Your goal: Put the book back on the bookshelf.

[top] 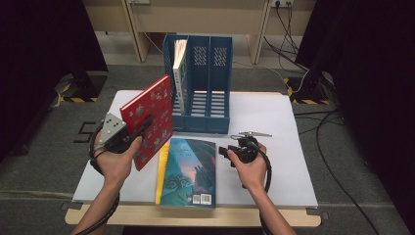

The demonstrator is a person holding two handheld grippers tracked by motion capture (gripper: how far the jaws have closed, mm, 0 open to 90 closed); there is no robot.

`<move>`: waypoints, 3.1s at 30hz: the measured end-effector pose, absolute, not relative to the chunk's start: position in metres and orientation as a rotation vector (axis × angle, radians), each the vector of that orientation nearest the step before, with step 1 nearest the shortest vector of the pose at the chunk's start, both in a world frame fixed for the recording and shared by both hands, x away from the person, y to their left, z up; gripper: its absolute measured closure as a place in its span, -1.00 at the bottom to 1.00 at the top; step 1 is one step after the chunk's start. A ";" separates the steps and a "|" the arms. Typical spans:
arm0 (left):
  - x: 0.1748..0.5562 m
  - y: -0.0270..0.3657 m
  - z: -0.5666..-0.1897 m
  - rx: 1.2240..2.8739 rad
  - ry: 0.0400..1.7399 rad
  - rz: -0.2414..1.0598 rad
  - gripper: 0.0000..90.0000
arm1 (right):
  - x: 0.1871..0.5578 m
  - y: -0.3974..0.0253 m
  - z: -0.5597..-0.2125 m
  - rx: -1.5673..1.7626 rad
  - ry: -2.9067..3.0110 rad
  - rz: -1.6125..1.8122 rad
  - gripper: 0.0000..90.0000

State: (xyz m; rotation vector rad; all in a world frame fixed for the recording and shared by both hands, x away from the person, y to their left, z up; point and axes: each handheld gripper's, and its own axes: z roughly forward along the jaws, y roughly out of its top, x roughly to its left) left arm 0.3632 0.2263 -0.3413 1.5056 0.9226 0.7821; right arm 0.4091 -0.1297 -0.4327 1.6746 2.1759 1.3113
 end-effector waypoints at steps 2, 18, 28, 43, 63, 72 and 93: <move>0.365 0.223 -0.340 1.509 0.915 0.778 0.75 | 0.408 -0.131 -0.435 1.677 2.169 1.309 0.22; 0.383 0.196 -0.323 1.507 0.883 0.764 0.75 | 0.402 -0.143 -0.450 1.710 2.118 1.307 0.22; 0.397 0.182 -0.315 1.499 0.881 0.757 0.76 | 0.399 -0.147 -0.456 1.710 2.089 1.310 0.22; 0.430 0.159 -0.301 1.471 0.899 0.761 0.75 | 0.397 -0.152 -0.460 1.717 2.091 1.299 0.21; 0.477 0.133 -0.295 1.434 0.967 0.784 0.76 | 0.397 -0.151 -0.463 1.724 2.101 1.303 0.21; 0.493 0.126 -0.298 1.438 0.988 0.782 0.75 | 0.397 -0.151 -0.464 1.725 2.101 1.305 0.21; 0.526 0.112 -0.304 1.434 1.033 0.850 0.76 | 0.397 -0.150 -0.465 1.723 2.110 1.319 0.21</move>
